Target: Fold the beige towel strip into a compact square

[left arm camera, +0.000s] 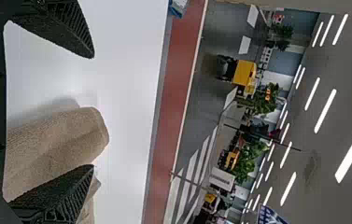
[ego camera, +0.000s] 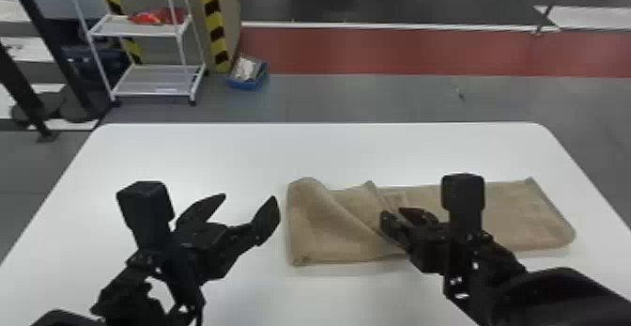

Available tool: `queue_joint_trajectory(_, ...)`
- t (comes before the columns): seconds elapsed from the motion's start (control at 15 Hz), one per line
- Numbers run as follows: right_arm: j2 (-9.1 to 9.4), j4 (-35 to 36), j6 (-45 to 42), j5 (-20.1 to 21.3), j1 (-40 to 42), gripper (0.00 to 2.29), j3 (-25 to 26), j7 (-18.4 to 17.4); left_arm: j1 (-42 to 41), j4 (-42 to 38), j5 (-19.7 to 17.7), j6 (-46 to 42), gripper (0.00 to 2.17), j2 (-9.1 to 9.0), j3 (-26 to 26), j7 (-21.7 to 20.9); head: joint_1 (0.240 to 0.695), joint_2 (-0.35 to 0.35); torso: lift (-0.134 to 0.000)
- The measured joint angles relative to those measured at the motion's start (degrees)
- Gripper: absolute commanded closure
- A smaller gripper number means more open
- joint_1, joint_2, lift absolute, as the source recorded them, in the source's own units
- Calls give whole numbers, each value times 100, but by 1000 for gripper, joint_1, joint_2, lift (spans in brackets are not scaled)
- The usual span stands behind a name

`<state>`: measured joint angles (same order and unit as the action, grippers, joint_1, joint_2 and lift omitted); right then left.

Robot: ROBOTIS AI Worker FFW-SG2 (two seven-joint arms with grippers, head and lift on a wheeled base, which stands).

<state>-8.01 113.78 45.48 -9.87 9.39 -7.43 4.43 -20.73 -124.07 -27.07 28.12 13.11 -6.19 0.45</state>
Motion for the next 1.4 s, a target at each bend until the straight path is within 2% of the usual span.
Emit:
queue_joint_trajectory(0.13, -6, 12, -99, -40, 27, 1143, -24, 38, -13, 4, 0, -10, 36, -15, -11, -1, 695, -9, -124)
queue_joint_trajectory(0.33, -7, 201, -460, -83, 210, 1143, 84, 42, -27, 5, 0, -45, 36, -28, -26, -2, 695, -12, -124)
queue_joint_trajectory(0.67, -45, 639, -702, -337, 598, 1143, 668, 136, 0, 5, -5, -74, 36, -35, -59, -53, 695, -64, -124)
queue_joint_trajectory(1.13, -13, 346, -861, -378, 804, 1133, 708, 204, 116, 121, -4, -74, 36, -55, -127, -70, 695, -83, -124)
queue_joint_trajectory(1.2, -7, 323, -858, -344, 824, 947, 684, 169, 126, 136, -5, -74, 36, -55, -128, -72, 695, -82, -124)
queue_joint_trajectory(1.27, -2, 273, -802, -288, 810, 512, 656, 122, 135, 148, -5, -74, 36, -56, -134, -72, 695, -83, -124)
queue_joint_trajectory(1.33, -1, 216, -722, -251, 762, 356, 632, 64, 148, 157, -5, -76, 36, -61, -145, -72, 695, -85, -124)
queue_joint_trajectory(1.4, 0, 167, -646, -228, 712, 356, 606, 13, 165, 169, -4, -83, 36, -68, -158, -72, 695, -88, -124)
